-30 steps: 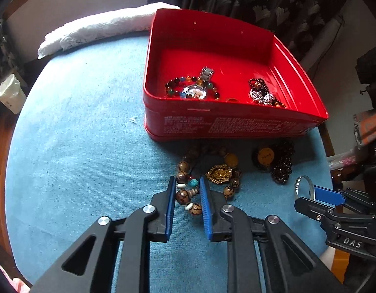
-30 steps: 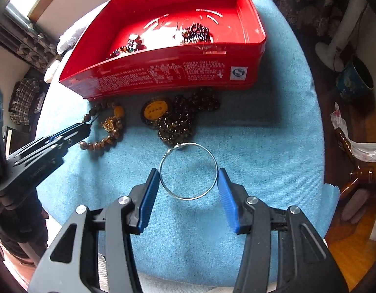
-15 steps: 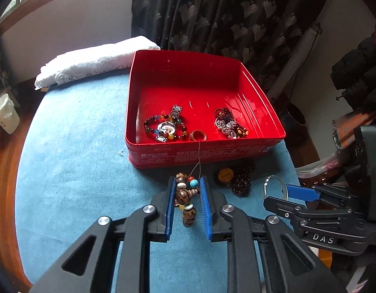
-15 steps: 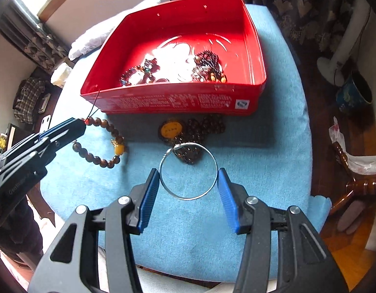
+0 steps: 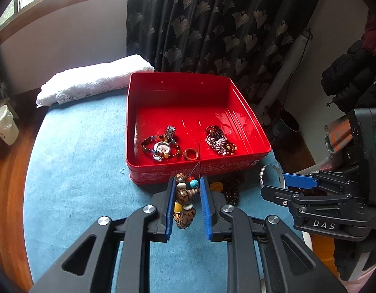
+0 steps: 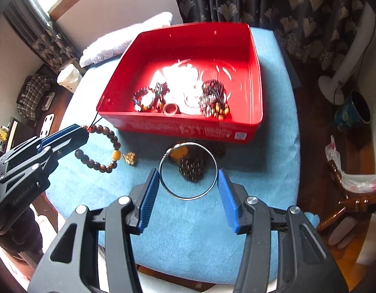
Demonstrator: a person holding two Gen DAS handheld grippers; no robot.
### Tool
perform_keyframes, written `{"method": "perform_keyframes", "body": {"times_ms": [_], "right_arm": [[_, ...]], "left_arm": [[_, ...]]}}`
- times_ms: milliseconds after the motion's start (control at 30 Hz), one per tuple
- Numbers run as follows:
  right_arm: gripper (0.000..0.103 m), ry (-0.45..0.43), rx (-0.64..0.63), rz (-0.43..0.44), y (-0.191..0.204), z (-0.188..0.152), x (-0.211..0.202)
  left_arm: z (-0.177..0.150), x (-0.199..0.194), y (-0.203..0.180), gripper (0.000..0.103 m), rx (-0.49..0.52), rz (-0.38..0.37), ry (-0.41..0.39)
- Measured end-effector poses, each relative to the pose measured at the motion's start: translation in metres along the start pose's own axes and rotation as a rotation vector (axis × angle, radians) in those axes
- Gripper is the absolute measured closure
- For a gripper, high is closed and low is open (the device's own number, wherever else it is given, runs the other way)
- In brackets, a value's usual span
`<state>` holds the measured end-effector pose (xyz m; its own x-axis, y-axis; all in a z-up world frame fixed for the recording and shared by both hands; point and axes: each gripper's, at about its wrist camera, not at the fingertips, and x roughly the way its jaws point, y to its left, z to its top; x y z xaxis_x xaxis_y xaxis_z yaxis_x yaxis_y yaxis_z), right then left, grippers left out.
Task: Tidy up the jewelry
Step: 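Carry the wooden bracelet into the red tin with the left tool while the right tool drops the hoop in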
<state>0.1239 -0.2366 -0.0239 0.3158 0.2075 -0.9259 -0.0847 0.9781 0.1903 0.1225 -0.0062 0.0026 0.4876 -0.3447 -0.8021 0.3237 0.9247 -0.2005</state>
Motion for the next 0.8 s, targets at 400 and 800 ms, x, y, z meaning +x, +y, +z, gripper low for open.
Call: {"method": "perform_keyframes", "body": {"times_ms": [400,800], "right_arm": [[0.056,-0.071,-0.031,-0.026,-0.007,0.053,-0.012],[0.056,-0.013,-0.020,-0.017,-0.018,0.088,0.034]], "left_arm": [[0.057,-0.001,0.004,0.083,-0.011,-0.012,-0.092],[0.081,0.068,0.020,0.083,-0.043,0.004,0.008]]}}
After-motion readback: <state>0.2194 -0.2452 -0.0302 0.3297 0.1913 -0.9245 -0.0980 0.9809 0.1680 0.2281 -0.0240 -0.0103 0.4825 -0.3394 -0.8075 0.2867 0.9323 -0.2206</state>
